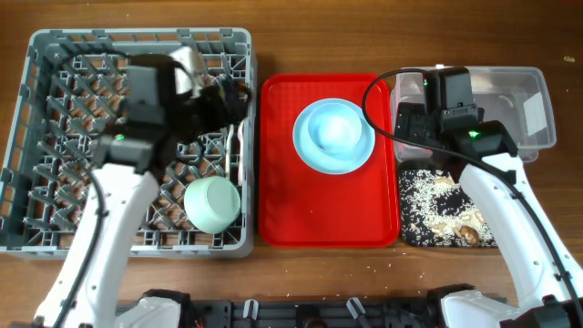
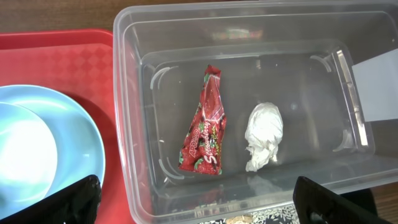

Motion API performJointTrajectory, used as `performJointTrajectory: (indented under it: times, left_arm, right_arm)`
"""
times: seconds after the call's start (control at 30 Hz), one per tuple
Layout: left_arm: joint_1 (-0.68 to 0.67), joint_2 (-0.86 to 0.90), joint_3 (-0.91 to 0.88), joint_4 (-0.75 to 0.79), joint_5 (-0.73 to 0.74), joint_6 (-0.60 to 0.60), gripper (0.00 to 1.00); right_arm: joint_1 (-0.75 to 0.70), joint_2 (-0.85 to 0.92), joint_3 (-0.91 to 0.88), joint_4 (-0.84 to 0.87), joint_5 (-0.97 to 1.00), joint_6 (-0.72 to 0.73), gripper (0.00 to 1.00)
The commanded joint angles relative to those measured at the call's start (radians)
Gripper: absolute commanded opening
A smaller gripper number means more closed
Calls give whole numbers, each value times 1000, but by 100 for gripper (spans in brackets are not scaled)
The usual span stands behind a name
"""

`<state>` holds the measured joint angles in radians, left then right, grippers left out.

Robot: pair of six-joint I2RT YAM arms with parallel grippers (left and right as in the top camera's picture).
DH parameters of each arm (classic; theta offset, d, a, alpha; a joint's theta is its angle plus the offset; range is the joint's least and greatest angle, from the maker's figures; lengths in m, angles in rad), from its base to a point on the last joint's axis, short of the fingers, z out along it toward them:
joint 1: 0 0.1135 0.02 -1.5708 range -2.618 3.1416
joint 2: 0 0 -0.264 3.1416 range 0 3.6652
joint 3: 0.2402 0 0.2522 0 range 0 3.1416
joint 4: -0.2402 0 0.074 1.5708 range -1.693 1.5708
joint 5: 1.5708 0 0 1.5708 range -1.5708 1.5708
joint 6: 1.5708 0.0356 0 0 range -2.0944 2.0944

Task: Sort waste into correct bins and load items into the dishwasher rack
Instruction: 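Carry the yellow cup to the rack and set it down, then move the left gripper to the tray and grasp the light-blue plate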

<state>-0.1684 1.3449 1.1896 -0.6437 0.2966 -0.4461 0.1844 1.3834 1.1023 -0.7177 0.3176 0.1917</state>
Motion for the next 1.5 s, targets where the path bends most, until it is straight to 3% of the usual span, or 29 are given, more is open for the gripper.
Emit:
performJointTrajectory:
  times: [0.0, 0.07, 0.1, 0.17, 0.3, 0.33, 0.43, 0.6, 0.63, 0.73, 0.83, 0.87, 0.9, 1.03, 1.07, 1.17, 1.3, 1.4, 1.47]
  left_arm:
    - [-47, 77, 0, -4, -239, 23, 93]
    - [-47, 126, 0, -4, -286, 23, 71]
    - [-47, 170, 0, 6, -298, 24, 50]
    - [-43, 227, 0, 53, -340, 32, 40]
    - [-42, 289, 0, 98, -399, 50, 7]
    - [-42, 301, 0, 98, -435, 50, 5]
    - [-27, 312, 0, 103, -539, 50, 4]
    - [62, 304, 2, 180, -545, 50, 5]
    - [76, 297, 3, 200, -544, 50, 12]
    - [79, 229, 39, 206, -525, 50, 18]
    - [43, 71, 75, 206, -331, 45, 31]
    - [17, 4, 75, 206, -222, 45, 60]
    - [-7, -40, 75, 202, -150, 45, 100]
    - [-154, -114, 72, 142, -72, 19, 100]
    - [-198, -99, 71, 121, -72, 19, 92]
    - [-401, 60, 71, 134, -73, 19, 100]
    - [-551, 310, 71, 291, -163, 19, 73]
    - [-589, 457, 71, 393, -275, 20, 68]
    - [-591, 547, 71, 472, -255, 19, 57]
  right_arm:
    - [1, 0, 16, 2, -3, -8, 100]
    - [1, 0, 16, 2, -3, -8, 100]
    - [1, 0, 16, 2, -3, -8, 100]
    - [1, 0, 16, 2, -3, -8, 100]
    - [1, 0, 16, 2, -3, -8, 100]
    - [1, 0, 16, 2, -3, -8, 100]
    - [1, 0, 16, 2, -3, -8, 100]
    - [1, 0, 16, 2, -3, -8, 100]
    - [1, 0, 16, 2, -3, -8, 100]
    - [1, 0, 16, 2, -4, -8, 100]
    - [1, 0, 16, 2, -6, -8, 100]
    - [1, 0, 16, 2, -6, -8, 100]
    - [1, 0, 16, 2, -6, -8, 100]
    - [1, 0, 16, 2, -6, -8, 100]
    - [1, 0, 16, 2, -6, -8, 100]
    - [1, 0, 16, 2, -6, -8, 100]
    - [1, 0, 16, 2, -6, -8, 100]
    - [1, 0, 16, 2, -6, -8, 100]
    - [1, 0, 16, 2, -6, -8, 100]
